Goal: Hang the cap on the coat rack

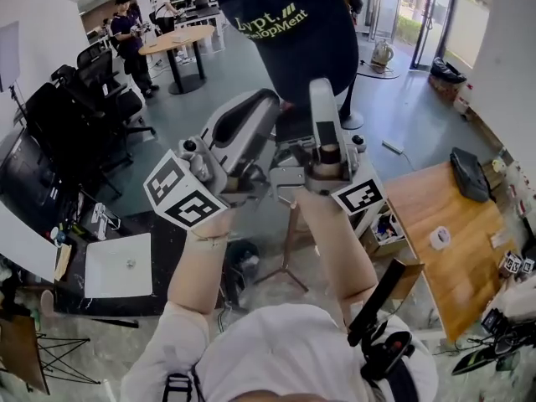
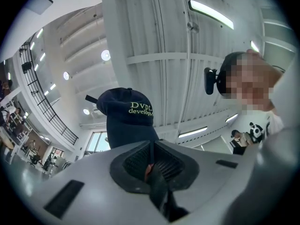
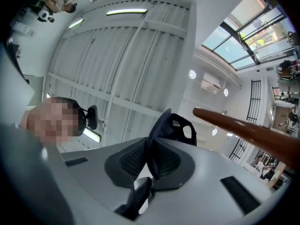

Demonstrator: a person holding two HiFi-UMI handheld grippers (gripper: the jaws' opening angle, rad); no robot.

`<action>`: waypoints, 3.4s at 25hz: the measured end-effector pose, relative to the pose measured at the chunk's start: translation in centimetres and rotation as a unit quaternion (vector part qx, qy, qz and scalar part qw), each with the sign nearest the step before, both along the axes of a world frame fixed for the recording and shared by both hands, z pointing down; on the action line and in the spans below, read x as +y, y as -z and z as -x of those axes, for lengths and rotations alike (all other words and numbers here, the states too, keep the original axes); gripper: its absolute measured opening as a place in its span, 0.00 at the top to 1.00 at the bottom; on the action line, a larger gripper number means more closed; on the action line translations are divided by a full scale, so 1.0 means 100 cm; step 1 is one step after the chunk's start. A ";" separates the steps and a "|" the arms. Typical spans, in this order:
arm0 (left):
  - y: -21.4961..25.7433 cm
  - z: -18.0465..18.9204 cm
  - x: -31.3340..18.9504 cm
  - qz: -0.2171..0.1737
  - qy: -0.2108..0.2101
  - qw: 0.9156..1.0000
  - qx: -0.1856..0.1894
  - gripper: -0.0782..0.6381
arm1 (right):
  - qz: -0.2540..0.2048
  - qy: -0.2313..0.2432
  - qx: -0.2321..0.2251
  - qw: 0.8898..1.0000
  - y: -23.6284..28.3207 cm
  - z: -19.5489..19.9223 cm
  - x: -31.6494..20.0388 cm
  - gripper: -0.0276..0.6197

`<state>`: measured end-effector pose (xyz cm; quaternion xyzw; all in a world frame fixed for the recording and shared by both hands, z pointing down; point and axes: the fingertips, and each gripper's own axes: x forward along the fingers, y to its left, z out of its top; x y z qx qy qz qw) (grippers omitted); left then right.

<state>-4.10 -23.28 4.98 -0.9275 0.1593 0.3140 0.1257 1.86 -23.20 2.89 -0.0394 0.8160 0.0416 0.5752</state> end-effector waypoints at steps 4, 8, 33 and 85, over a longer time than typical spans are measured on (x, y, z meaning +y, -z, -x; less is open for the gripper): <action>0.006 -0.028 -0.004 -0.007 -0.028 1.000 -0.003 0.85 | -0.011 -0.018 -0.015 1.000 0.004 -0.029 -0.003 0.89; 0.008 -0.047 -0.005 -0.005 -0.043 0.999 -0.010 0.85 | -0.006 -0.030 -0.033 0.999 0.002 -0.052 -0.008 0.89; -0.086 -0.099 0.005 0.113 -0.077 0.990 -0.033 0.85 | 0.129 -0.053 -0.078 0.987 -0.100 -0.109 -0.001 0.89; -0.354 -0.088 -0.037 0.375 -0.079 0.923 -0.048 0.85 | 0.381 -0.086 0.005 0.920 -0.362 -0.075 -0.053 0.89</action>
